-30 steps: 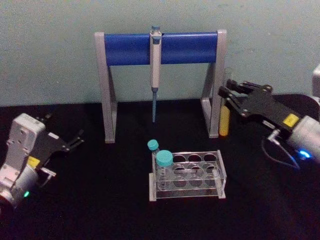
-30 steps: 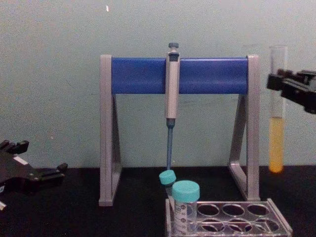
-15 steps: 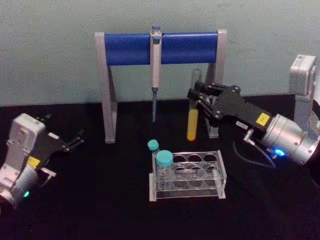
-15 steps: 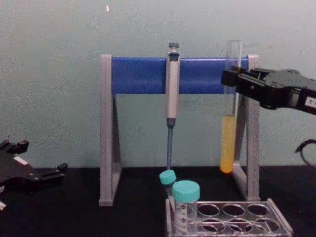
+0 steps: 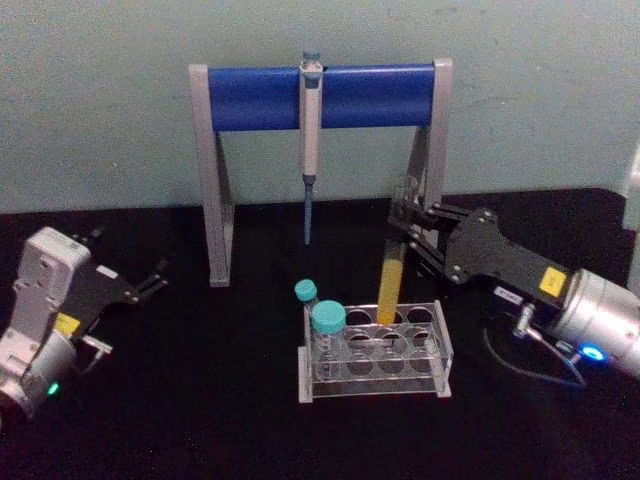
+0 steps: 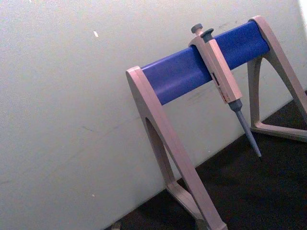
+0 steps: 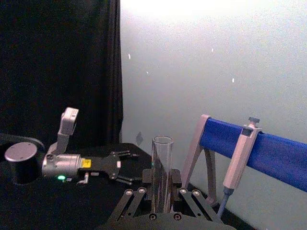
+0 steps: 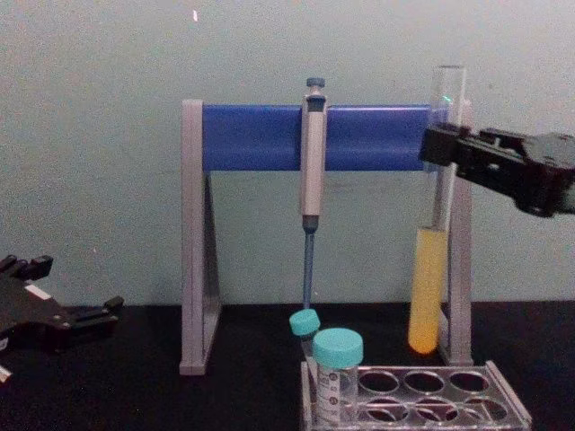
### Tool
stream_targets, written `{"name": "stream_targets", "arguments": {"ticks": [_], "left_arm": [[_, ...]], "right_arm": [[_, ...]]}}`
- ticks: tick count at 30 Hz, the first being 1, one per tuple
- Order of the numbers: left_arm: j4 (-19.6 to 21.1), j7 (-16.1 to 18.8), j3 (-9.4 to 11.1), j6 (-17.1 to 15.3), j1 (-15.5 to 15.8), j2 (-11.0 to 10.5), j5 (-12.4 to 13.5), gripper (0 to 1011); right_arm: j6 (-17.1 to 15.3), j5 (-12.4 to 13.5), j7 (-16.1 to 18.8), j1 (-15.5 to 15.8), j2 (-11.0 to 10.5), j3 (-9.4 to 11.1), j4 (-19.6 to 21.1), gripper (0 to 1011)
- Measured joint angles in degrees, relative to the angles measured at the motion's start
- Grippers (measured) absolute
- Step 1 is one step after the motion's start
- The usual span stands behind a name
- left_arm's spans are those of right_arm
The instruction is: Pick up the test tube from the test tube rack, shake it, then place it back into the test tube rack.
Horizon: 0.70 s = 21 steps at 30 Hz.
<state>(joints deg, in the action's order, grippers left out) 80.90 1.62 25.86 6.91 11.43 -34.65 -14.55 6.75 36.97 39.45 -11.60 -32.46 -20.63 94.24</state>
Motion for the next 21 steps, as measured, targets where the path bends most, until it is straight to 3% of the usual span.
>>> {"name": "stream_targets", "arguments": {"ticks": [1, 5, 14, 21], "left_arm": [[0.0, 0.0, 0.0, 0.0, 0.0, 0.0, 0.0, 1001], [0.0, 0.0, 0.0, 0.0, 0.0, 0.0, 0.0, 1001], [0.0, 0.0, 0.0, 0.0, 0.0, 0.0, 0.0, 1001], [0.0, 0.0, 0.0, 0.0, 0.0, 0.0, 0.0, 1001]], "right_arm": [[0.24, 0.28, -2.16, 3.43, -2.68, 1.25, 3.43, 228], [0.38, -0.1, -4.54, 5.8, -4.42, 2.87, 5.38, 228], [-0.27, -2.42, -8.53, 7.56, -5.58, 5.66, 6.04, 228], [-1.1, -4.62, -9.38, 5.17, -4.46, 5.96, 3.06, 229]]}}
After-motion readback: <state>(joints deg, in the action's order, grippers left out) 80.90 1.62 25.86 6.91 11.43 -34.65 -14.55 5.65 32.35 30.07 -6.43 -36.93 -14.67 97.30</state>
